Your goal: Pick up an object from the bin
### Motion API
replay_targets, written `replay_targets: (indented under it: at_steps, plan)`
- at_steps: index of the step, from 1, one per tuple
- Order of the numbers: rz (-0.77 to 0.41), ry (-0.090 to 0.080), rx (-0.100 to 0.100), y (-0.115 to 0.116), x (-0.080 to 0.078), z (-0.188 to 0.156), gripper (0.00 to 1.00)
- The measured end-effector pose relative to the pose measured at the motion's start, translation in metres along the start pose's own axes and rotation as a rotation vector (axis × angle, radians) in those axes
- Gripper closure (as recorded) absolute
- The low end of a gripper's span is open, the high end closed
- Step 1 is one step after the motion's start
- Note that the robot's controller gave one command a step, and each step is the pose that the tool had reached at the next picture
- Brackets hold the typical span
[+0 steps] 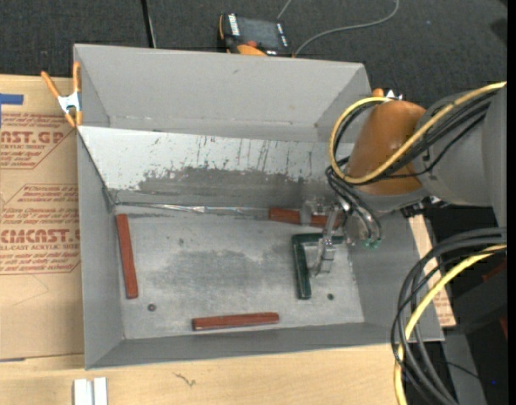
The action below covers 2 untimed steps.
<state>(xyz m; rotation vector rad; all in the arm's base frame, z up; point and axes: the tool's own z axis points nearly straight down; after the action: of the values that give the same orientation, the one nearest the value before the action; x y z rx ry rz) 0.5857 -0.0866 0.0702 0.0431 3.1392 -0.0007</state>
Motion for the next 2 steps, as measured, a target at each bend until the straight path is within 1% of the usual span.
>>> replay_targets:
  at_steps: [1,2]
  plan:
    - [0.0,-0.005,0.0,-0.0001,-0.0016,-0.0019,1.0]
    - [0.0,0.0,0.0,0.0001,0.0,0.0,0.0]
